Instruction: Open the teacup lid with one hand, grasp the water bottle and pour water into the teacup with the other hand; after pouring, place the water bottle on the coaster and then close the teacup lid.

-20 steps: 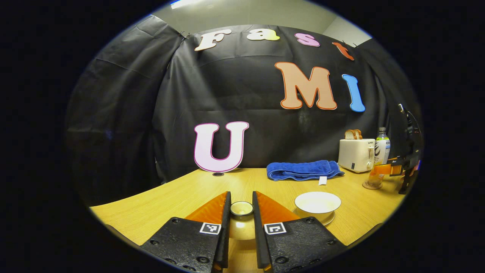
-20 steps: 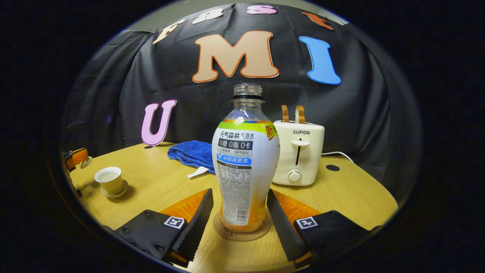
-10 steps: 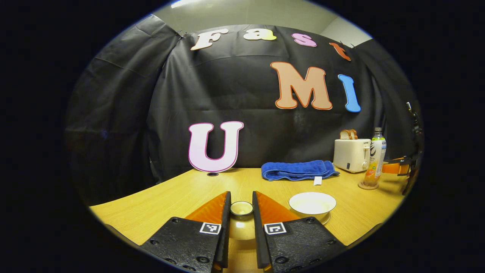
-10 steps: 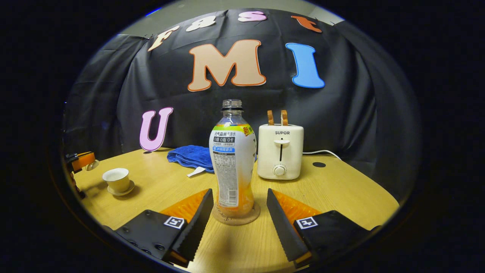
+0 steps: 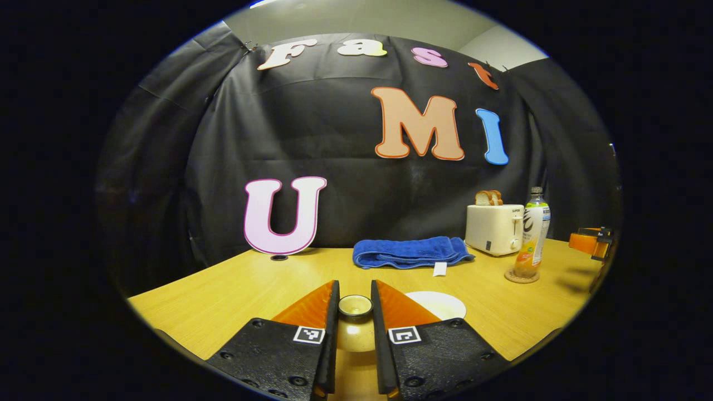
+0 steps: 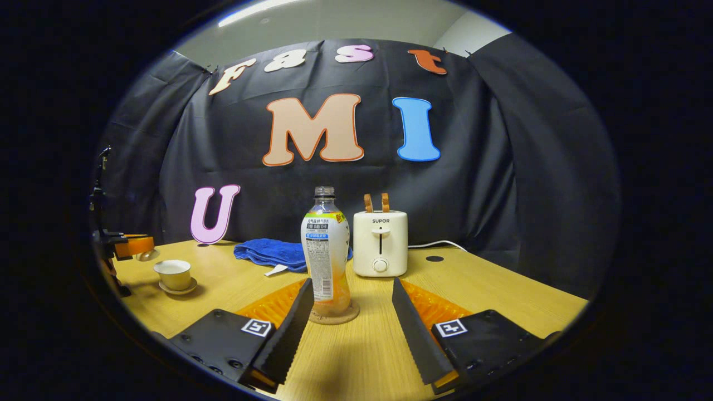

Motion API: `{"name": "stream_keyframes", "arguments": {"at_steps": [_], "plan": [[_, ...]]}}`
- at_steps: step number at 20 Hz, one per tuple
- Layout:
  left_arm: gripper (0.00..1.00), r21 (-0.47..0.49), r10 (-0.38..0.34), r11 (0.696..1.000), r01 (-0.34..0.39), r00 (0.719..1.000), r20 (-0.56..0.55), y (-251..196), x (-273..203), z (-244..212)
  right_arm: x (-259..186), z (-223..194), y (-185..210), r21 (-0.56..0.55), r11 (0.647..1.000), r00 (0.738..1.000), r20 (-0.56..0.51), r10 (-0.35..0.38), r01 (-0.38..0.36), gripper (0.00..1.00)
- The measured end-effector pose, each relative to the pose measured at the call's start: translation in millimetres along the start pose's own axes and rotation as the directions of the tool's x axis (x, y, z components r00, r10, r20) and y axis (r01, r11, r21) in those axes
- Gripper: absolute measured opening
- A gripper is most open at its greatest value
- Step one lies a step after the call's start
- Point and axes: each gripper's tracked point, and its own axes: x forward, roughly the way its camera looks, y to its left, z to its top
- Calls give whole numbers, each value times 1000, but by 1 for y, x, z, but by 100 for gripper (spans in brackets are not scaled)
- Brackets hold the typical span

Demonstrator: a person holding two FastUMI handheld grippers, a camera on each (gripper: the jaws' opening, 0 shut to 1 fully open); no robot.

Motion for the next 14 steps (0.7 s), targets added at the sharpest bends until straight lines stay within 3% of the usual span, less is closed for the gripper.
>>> {"name": "stream_keyframes", "arguments": {"at_steps": [2, 3, 4, 5, 6, 9, 14], "plan": [[27, -1, -32, 999, 32, 999, -2, -11, 5, -1, -2, 1, -4, -1, 1000, 1000, 0, -24, 24, 87], [27, -2, -50, 999, 50, 999, -1, -16, 7, -1, -4, 1, -8, -2, 999, 999, 0, -38, 38, 93], [27, -3, -77, 997, 77, 997, -2, -24, 10, -1, -6, 1, -11, -3, 998, 998, 1, -55, 55, 87], [27, -4, -111, 994, 111, 994, -2, -33, 11, -2, -7, 2, -15, -3, 997, 997, 3, -74, 74, 93], [27, -5, -144, 990, 144, 990, 0, -42, 11, -1, -9, 2, -18, -3, 996, 996, 3, -92, 92, 87], [27, -4, -196, 981, 196, 981, -7, -55, 17, -2, -12, 3, -29, -5, 988, 988, 6, -154, 154, 87], [27, 15, -265, 964, 265, 964, -39, -72, 22, -8, -16, 3, -31, -6, 986, 986, 6, -169, 169, 87]]}}
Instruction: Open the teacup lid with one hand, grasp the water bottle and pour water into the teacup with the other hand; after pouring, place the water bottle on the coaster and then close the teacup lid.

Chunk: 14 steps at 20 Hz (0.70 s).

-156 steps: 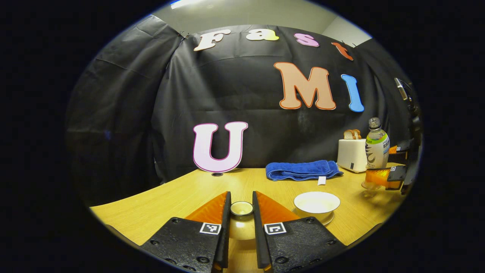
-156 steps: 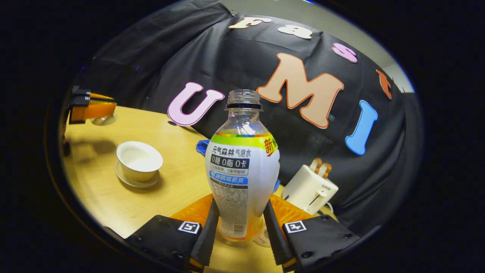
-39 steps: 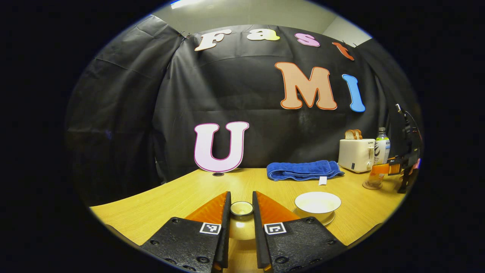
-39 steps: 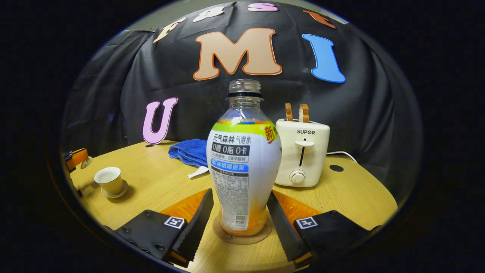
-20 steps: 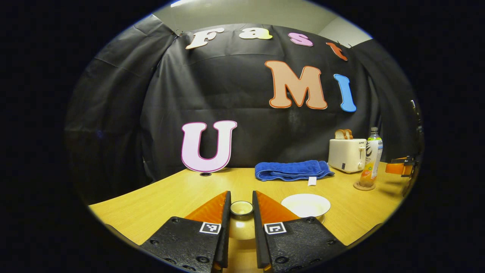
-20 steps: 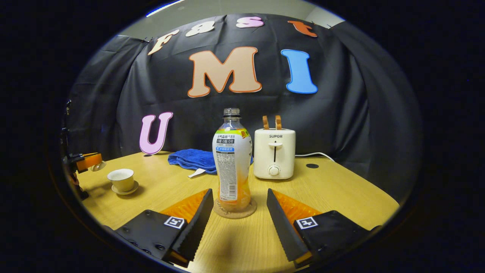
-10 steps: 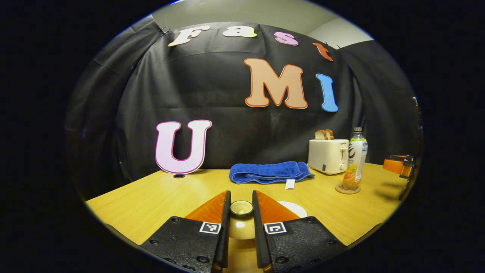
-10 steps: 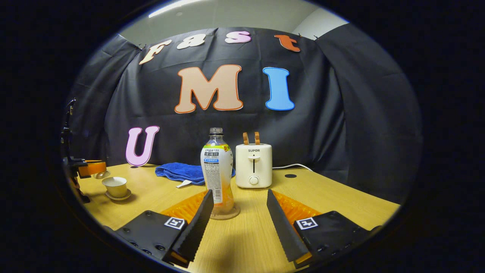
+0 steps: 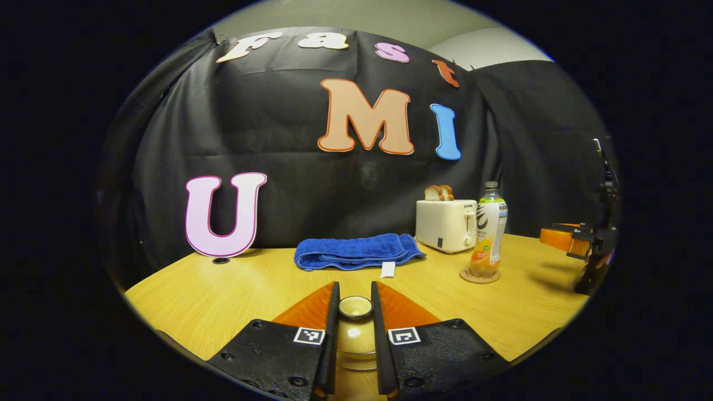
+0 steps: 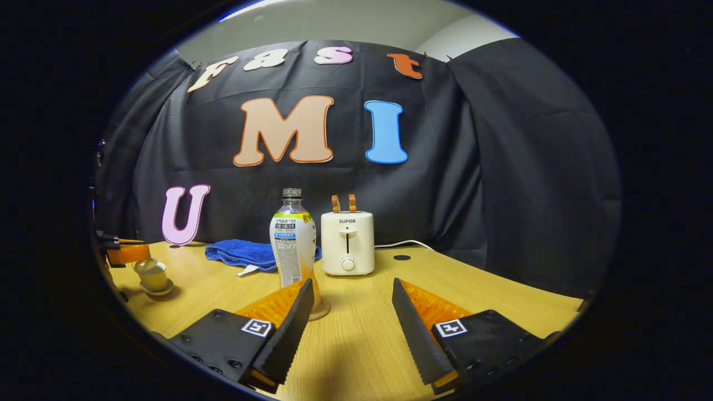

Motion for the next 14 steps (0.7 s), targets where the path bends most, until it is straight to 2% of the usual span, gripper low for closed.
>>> {"name": "stream_keyframes", "arguments": {"at_steps": [3, 4, 9, 10, 12, 14], "plan": [[27, 15, -16, 1000, 16, 999, -29, -2, 2, -4, 0, 0, 0, 0, 1000, 1000, 0, 0, 0, 87], [27, 16, -13, 1000, 14, 999, -32, -1, 2, -4, 0, 0, 0, 0, 1000, 1000, 1, 0, 0, 90], [27, 29, -11, 1000, 13, 998, -57, -2, 5, -8, 0, 0, 0, 0, 1000, 1000, 1, 3, -3, 93], [28, 31, -11, 999, 13, 998, -62, -2, 6, -8, 1, 0, 0, 0, 1000, 1000, 0, 3, -3, 87], [29, 31, -16, 999, 18, 998, -64, -3, 5, -8, 0, 0, 0, 0, 1000, 1000, 1, 3, -3, 88], [35, 26, -21, 999, 23, 998, -54, -4, 5, -7, 1, 0, 0, 0, 1000, 1000, 1, 4, -4, 90]]}}
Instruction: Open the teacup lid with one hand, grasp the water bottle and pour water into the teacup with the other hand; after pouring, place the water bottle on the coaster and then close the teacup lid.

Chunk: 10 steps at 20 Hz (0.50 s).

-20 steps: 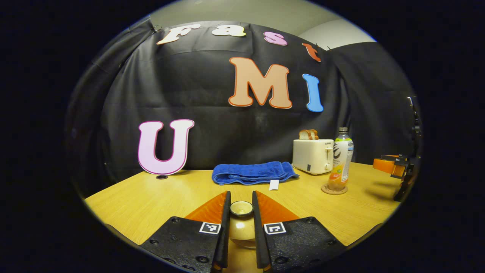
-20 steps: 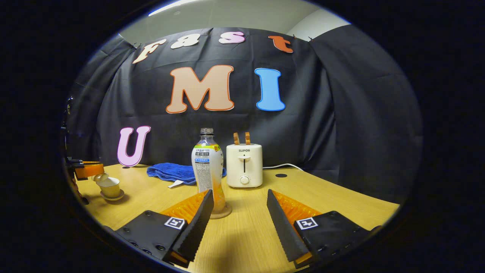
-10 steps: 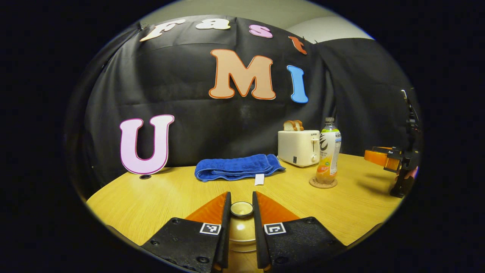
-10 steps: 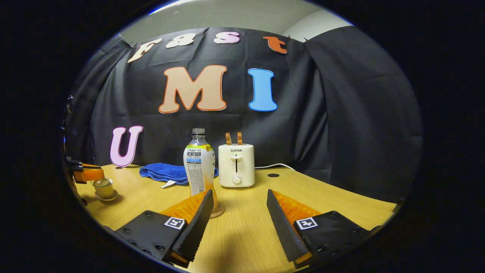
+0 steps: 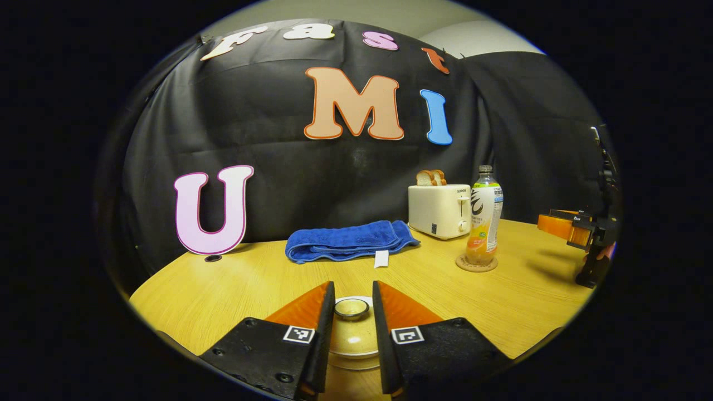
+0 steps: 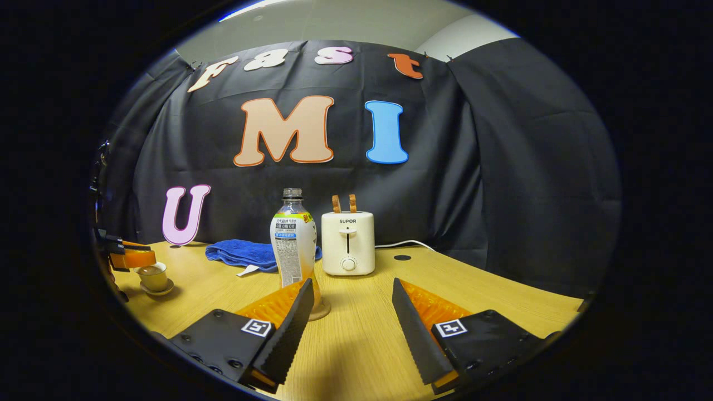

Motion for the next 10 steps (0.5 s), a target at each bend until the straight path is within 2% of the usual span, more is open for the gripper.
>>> {"name": "stream_keyframes", "arguments": {"at_steps": [1, 2, 3, 4, 6, 8, 10], "plan": [[41, -2, 0, 1000, 0, 1000, 4, 1, -1, 1, 0, 0, 0, 0, 1000, 1000, 0, 0, 0, 87], [40, -4, -2, 1000, 2, 1000, 7, 0, -1, 2, -1, 1, 0, 0, 1000, 1000, 1, 0, 0, 93], [40, -5, -4, 1000, 4, 1000, 9, 0, -1, 1, -1, 1, -1, 0, 1000, 1000, 1, 0, 0, 93], [46, -8, -2, 1000, 3, 1000, 14, 0, -2, 3, -1, 1, -1, 0, 1000, 1000, 1, 0, 0, 93], [75, -19, 7, 1000, -7, 999, 32, 3, -5, 5, -1, 0, 0, 1, 1000, 1000, 1, 0, 0, 93], [94, -35, 23, 999, -21, 998, 58, 7, -9, 8, 0, 0, 0, 1, 1000, 1000, 2, 0, 0, 92], [95, -53, 39, 998, -35, 996, 81, 10, -13, 12, -1, 0, 0, 1, 1000, 1000, 2, 0, 0, 91]]}}
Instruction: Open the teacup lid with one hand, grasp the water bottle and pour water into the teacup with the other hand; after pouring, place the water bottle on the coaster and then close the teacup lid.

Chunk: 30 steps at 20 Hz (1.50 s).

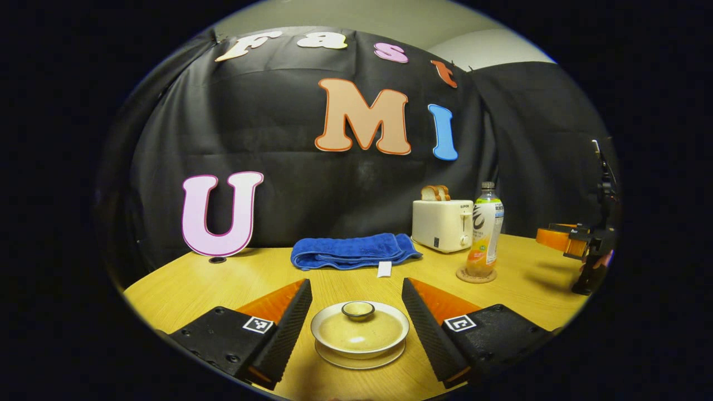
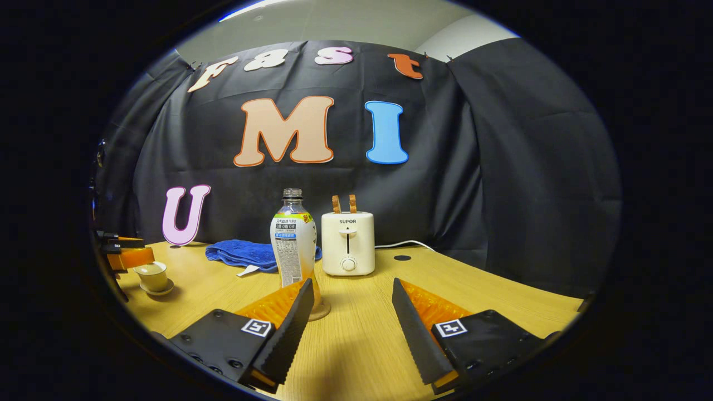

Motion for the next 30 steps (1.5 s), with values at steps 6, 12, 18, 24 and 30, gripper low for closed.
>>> {"name": "stream_keyframes", "arguments": {"at_steps": [6, 12, 18, 24, 30], "plan": [[95, 5, 39, 999, -39, 999, 17, 4, -23, 2, 0, 0, -2, 0, 1000, 1000, 2, -9, 9, 87], [95, 9, 247, 969, -247, 969, 13, 42, -60, 2, -1, 0, -5, 0, 1000, 1000, 4, -22, 22, 90], [96, 17, 444, 896, -444, 896, 15, 75, -90, 4, -2, 0, -5, 0, 1000, 1000, 3, -22, 22, 87], [95, 21, 551, 834, -551, 834, 17, 94, -104, 4, -1, 0, -4, 1, 1000, 1000, 4, -18, 18, 90], [95, 22, 576, 817, -576, 817, 18, 97, -107, 4, -2, 0, -4, 0, 1000, 1000, 4, -18, 18, 87]]}}
